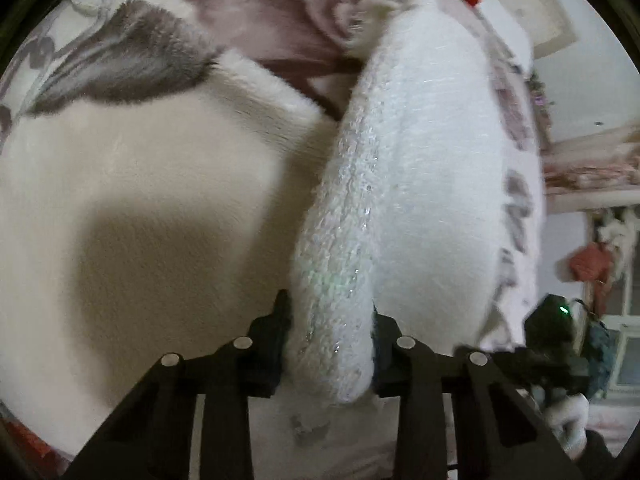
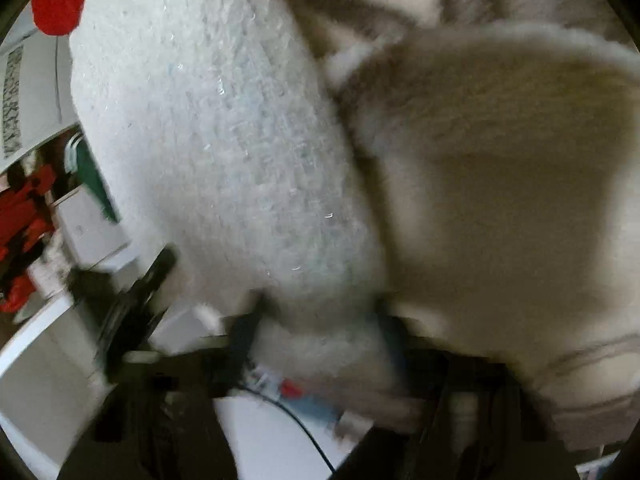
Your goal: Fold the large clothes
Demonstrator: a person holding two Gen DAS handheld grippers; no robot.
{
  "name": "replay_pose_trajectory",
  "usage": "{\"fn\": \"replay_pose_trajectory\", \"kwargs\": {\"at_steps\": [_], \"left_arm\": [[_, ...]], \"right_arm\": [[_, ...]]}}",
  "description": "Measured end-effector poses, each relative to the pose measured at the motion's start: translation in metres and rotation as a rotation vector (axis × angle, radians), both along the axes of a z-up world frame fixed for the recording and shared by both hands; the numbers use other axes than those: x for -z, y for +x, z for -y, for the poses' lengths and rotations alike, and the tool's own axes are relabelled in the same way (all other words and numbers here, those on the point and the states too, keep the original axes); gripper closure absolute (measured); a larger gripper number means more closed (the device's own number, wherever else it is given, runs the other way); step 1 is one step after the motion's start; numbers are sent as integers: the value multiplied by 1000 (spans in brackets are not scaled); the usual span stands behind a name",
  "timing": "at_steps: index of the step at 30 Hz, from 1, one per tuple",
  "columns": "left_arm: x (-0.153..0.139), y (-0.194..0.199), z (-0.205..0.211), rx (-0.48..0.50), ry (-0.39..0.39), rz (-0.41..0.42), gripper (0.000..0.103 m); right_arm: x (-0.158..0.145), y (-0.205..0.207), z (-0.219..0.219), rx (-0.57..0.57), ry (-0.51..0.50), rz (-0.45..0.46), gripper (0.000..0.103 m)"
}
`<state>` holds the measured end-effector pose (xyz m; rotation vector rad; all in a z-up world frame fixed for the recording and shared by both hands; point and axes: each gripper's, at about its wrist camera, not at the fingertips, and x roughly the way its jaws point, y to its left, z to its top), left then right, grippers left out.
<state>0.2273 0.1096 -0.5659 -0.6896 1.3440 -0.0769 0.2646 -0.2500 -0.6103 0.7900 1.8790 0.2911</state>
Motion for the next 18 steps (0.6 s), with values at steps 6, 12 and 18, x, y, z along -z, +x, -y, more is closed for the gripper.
{"fn": "replay_pose_trajectory", "kwargs": {"at_steps": [6,12,18], "left_arm": [[23,-7,-25,-50,-155,-52,54],[58,23,-34,-25,-285,-42,38],[38,26,-14,60,-141,118,79]], "right_arm": [[-8,-5,7,-29,-20,60,83],[13,14,24,82,185,75,34],[47,31,-13,141,268,85,32]]}}
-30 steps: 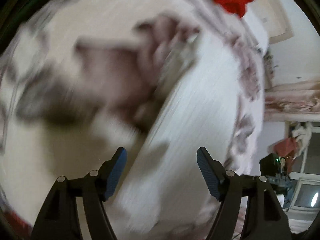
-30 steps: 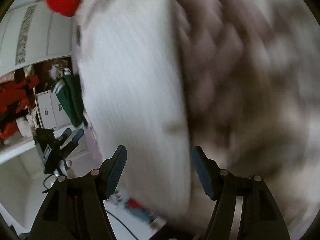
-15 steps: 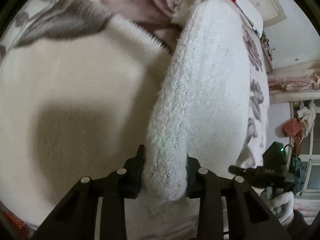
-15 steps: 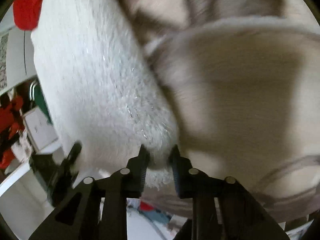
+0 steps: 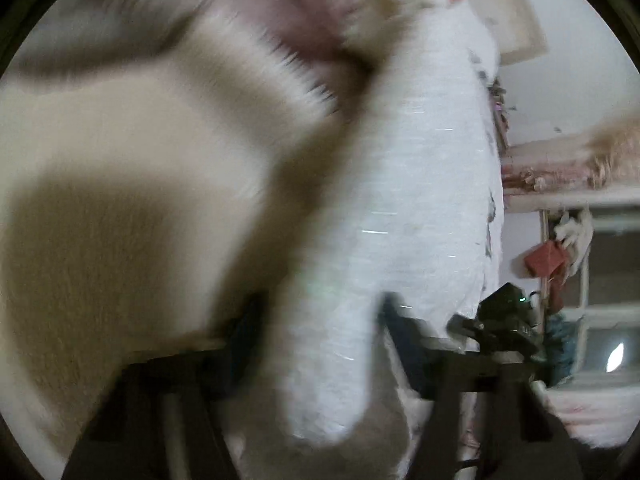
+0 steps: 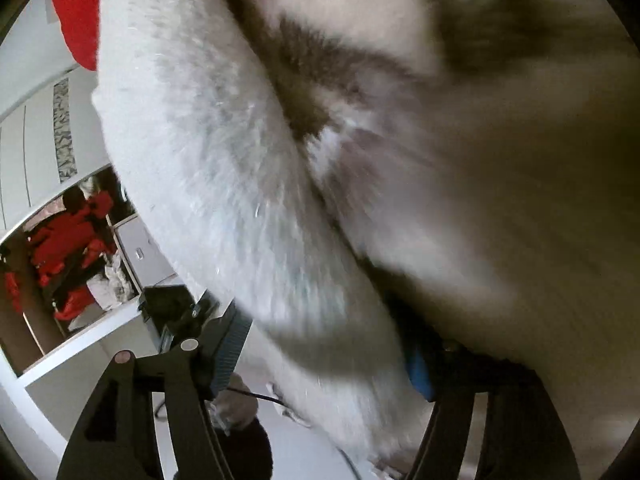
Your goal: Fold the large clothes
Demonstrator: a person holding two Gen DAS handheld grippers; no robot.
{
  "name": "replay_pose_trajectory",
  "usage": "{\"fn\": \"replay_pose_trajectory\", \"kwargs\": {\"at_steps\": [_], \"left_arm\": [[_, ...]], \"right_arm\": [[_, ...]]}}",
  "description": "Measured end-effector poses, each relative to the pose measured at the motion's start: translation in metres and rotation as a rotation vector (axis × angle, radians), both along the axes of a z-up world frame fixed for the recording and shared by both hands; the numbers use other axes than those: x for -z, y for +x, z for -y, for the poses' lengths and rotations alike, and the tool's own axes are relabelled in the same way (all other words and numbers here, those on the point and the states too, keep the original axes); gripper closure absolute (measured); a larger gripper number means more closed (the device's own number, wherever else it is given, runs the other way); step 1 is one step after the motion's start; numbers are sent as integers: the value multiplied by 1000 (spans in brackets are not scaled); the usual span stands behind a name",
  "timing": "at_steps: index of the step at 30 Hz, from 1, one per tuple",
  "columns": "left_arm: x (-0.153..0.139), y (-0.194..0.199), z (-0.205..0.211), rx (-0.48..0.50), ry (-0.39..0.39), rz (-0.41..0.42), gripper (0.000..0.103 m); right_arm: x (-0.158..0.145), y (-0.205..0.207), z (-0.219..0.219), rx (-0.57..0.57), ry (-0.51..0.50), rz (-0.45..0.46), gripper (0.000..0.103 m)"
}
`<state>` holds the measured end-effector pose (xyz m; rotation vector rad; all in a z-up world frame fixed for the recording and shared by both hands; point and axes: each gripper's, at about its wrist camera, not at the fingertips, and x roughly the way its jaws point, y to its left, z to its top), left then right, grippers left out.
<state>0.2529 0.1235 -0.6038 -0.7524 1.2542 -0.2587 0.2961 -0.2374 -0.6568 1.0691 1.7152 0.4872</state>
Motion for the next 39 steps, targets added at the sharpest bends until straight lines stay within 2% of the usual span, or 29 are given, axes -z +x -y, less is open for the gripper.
{"fn": "replay_pose_trajectory", "kwargs": {"at_steps": [2,3,6,9,11,13,16,18,19,21,22,24,26,27,28,30,32,34,36,38,39], "left_arm": [[-9,-6,7,-2,24,9,84],[-14,-10,7,-17,9,11,86],[-32,-26,6,-60,-43,14,88],[-55,-48,9,-51,-52,21,88],[-69,-74,9,-45,-57,7,88],[-75,-101,21,-33,-62,-33,88],[-60,-140,42,-11,-72,-139,85],[-37,-154,55,2,-61,-226,80],[-22,-160,62,10,-38,-284,73],[-1,-161,66,16,30,-392,69],[6,-156,65,5,21,-428,67],[3,-146,61,-13,2,-439,67],[-13,-140,52,-2,55,-417,65],[-25,-137,48,6,107,-402,56],[-36,-136,43,10,167,-386,40],[-50,-137,31,7,261,-355,17],[-55,-141,14,-6,393,-316,16],[-41,-137,3,-11,536,-302,16],[-5,-125,-5,-15,641,-333,16],[27,-115,-10,-17,626,-374,11],[39,-110,-12,-24,626,-383,0]], "right_arm": [[-9,2,-4,6,-4,36,68],[-15,1,-4,25,10,37,78],[-38,-4,-14,36,-10,68,84],[-70,-20,5,20,-2,90,87],[-90,-30,10,-2,-8,92,87],[-110,-58,26,-24,-11,73,88],[-126,-120,51,-68,-28,10,88],[-121,-155,62,-98,-80,-50,87],[-115,-168,64,-120,-98,-77,87],[-98,-182,70,-160,-180,-119,85],[-93,-181,69,-173,-199,-121,82],[-86,-176,65,-216,-231,-148,77],[-90,-169,63,-236,-249,-142,68],[-96,-167,64,-251,-271,-128,58],[-102,-165,64,-267,-286,-118,50],[-122,-161,71,-295,-362,-72,44],[-143,-152,68,-300,-412,-34,43],[-170,-135,63,-275,-425,7,43],[-193,-120,60,-261,-422,56,43],[-204,-108,55,-273,-430,93,43],[-209,-101,52,-284,-451,111,43]]}}
